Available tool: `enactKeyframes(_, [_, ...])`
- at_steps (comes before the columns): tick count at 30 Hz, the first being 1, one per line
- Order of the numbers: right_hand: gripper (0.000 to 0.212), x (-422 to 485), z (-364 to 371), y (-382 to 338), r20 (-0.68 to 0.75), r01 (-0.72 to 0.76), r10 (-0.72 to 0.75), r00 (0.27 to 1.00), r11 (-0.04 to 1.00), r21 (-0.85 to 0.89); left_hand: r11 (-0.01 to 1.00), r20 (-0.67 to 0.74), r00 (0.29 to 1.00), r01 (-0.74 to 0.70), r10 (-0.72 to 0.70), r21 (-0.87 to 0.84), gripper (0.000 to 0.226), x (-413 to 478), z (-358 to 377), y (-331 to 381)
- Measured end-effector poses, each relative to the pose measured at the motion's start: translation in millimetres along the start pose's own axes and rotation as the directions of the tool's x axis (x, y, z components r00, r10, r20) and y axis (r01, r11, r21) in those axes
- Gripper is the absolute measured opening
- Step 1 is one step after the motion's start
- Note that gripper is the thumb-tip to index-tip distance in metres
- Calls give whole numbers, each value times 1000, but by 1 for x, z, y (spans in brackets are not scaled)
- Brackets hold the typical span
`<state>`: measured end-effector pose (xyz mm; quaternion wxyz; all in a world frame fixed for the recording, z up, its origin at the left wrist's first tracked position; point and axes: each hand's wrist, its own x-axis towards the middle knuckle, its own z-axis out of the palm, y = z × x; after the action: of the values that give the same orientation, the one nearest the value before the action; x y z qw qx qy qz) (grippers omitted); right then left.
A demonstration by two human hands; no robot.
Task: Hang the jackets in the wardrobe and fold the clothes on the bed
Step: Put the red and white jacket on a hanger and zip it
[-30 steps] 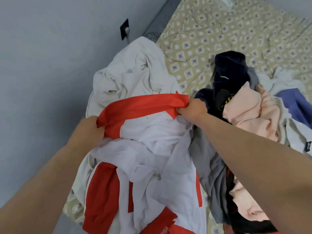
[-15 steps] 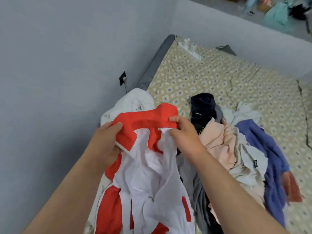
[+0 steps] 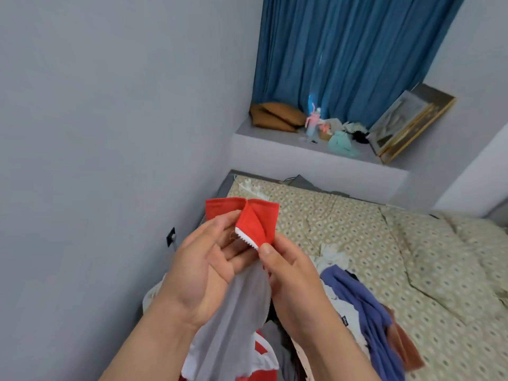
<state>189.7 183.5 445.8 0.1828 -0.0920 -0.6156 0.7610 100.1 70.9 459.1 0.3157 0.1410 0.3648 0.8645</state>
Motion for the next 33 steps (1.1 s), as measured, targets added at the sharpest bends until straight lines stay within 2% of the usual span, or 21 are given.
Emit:
enactKeyframes(3, [33,-20,-5,-46,-92,142,-145,985,989,-37,996,199,979,53,-38,-71,54,-10,43,16])
enactKeyframes(5, [30,-34,-11,-72,-170,202,-205,964,979,-30,996,314,948,77,-59,-48,60,-12,70,25])
enactKeyframes(7, [31,-49,-16,-92,-245,250,-244,938,968,-7,997,412,909,80,-66,-16,60,-15,96,30])
enactKeyframes(9, [32,-66,-21,-112,-322,302,-287,902,953,-2,999,492,869,52,-49,7,50,-17,121,29])
enactKeyframes(11, [32,-87,-28,-134,-407,352,-325,854,936,-8,997,457,889,-59,29,51,30,-20,143,26])
enactKeyframes(13, [29,-113,-39,-158,-467,399,-354,810,917,-3,935,315,930,-268,188,233,22,-22,156,16])
enactKeyframes(14, [29,-128,-47,-170,-483,426,-372,792,905,3,882,276,932,-324,234,344,19,-28,164,9])
enactKeyframes(15, [30,-144,-54,-183,-497,457,-393,774,890,8,840,302,933,-318,195,439,34,-41,178,2])
enactKeyframes(16, [31,-162,-62,-196,-512,487,-416,752,874,4,832,399,913,-284,82,477,64,-55,191,-12])
enactKeyframes(17, [31,-180,-68,-207,-530,510,-436,728,860,-7,859,508,858,-199,-80,471,92,-73,203,-26])
enactKeyframes(18, [29,-198,-76,-217,-552,529,-453,700,848,-25,910,577,791,-68,-201,409,112,-91,215,-40])
enactKeyframes(20, [26,-238,-92,-230,-606,557,-477,636,828,-67,916,614,710,109,-344,387,133,-122,238,-67])
enactKeyframes(21, [26,-261,-100,-233,-636,567,-485,601,819,-88,895,646,649,127,-402,428,120,-137,250,-80])
enactKeyframes(22, [27,-286,-108,-235,-664,571,-495,561,812,-123,888,672,616,104,-411,448,93,-152,262,-95])
enactKeyframes(23, [28,-314,-116,-236,-688,563,-514,513,806,-182,900,691,610,87,-388,428,63,-166,274,-106])
enactKeyframes(24, [27,-343,-123,-237,-706,536,-539,459,802,-264,911,682,638,78,-358,406,46,-182,286,-120])
enactKeyframes(26, [22,-401,-136,-236,-720,428,-590,365,793,-434,934,683,664,65,-302,350,35,-220,318,-144])
enactKeyframes(27, [21,-430,-141,-235,-727,362,-607,322,788,-498,943,706,646,69,-290,324,33,-244,335,-154])
enactKeyframes(33, [13,-601,-146,-240,-699,-95,-713,60,693,-715,938,824,449,190,-345,289,34,-386,412,-214])
